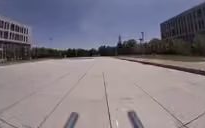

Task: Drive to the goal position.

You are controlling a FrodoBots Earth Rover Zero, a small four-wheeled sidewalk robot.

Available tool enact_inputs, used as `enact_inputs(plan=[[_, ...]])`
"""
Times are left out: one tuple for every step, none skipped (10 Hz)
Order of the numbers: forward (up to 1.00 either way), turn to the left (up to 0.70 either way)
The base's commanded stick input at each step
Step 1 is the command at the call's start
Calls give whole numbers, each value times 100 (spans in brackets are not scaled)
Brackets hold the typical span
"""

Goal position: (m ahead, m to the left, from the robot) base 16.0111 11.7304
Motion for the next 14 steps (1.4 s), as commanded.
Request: enact_inputs(plan=[[70,1],[70,1],[70,1],[70,1],[70,1],[70,1],[70,1],[70,1],[70,1],[70,1],[70,1],[70,1],[70,1],[70,1]])
